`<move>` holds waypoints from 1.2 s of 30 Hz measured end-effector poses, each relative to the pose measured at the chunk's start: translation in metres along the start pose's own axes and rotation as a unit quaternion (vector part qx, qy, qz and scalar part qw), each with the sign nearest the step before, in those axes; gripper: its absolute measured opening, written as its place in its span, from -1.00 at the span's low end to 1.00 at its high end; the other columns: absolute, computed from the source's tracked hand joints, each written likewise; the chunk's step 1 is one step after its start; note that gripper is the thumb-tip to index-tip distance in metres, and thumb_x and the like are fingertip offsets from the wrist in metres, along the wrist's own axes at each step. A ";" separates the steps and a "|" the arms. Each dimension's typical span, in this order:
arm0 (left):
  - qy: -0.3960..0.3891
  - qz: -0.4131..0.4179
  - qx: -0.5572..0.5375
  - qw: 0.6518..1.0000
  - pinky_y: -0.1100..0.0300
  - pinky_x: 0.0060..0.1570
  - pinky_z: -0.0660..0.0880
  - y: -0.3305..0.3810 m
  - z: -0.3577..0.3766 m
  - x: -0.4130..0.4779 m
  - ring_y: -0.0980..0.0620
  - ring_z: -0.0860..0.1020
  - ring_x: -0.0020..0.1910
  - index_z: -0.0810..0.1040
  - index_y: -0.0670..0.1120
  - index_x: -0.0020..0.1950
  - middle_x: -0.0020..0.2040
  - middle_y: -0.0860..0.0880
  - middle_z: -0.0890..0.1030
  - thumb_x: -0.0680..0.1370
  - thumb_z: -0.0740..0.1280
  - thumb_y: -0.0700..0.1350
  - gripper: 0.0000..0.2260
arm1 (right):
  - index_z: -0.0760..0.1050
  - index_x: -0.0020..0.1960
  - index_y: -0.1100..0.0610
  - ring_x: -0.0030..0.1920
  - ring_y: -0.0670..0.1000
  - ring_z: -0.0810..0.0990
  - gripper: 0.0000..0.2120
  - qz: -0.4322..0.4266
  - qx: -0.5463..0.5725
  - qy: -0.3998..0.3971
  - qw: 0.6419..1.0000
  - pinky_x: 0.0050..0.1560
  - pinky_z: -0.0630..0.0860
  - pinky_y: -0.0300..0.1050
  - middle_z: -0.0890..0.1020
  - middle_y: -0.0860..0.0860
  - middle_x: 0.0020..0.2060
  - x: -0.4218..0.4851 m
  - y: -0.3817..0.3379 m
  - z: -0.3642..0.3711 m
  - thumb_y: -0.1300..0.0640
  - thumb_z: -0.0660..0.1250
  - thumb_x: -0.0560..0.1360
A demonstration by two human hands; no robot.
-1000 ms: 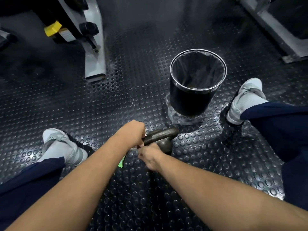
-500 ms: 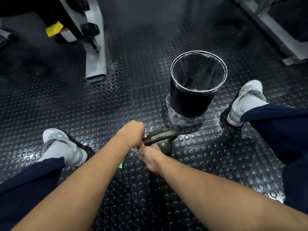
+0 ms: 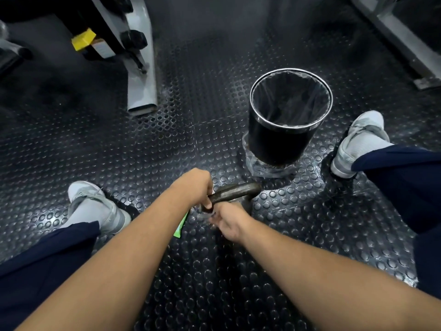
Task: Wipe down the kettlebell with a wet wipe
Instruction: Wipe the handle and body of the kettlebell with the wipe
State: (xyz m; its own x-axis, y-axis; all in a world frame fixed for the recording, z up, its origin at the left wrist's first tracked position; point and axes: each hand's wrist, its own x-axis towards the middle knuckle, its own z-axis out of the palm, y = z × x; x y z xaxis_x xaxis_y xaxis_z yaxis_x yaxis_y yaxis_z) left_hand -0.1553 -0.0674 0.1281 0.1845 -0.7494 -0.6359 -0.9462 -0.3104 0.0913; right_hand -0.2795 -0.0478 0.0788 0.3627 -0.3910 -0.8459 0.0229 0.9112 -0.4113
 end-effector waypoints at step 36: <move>-0.010 0.019 0.034 0.999 0.11 -0.14 0.52 0.008 -0.006 -0.005 -0.07 0.63 -0.04 0.69 -0.12 0.02 -0.06 -0.04 0.70 0.35 0.65 -0.06 -0.69 | 0.47 -0.08 0.18 -0.28 -0.05 0.49 -0.82 -0.010 -0.126 -0.019 0.992 -0.18 0.50 -0.15 0.53 0.06 -0.23 -0.003 0.019 0.005 0.42 0.23 0.57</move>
State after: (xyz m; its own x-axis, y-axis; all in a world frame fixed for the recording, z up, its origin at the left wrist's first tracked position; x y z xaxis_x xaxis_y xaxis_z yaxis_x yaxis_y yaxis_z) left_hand -0.1618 -0.0692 0.1370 0.1431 -0.7476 -0.6486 -0.9683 -0.2412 0.0644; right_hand -0.2751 -0.0290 0.0755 0.3991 -0.3991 -0.8255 -0.2022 0.8398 -0.5038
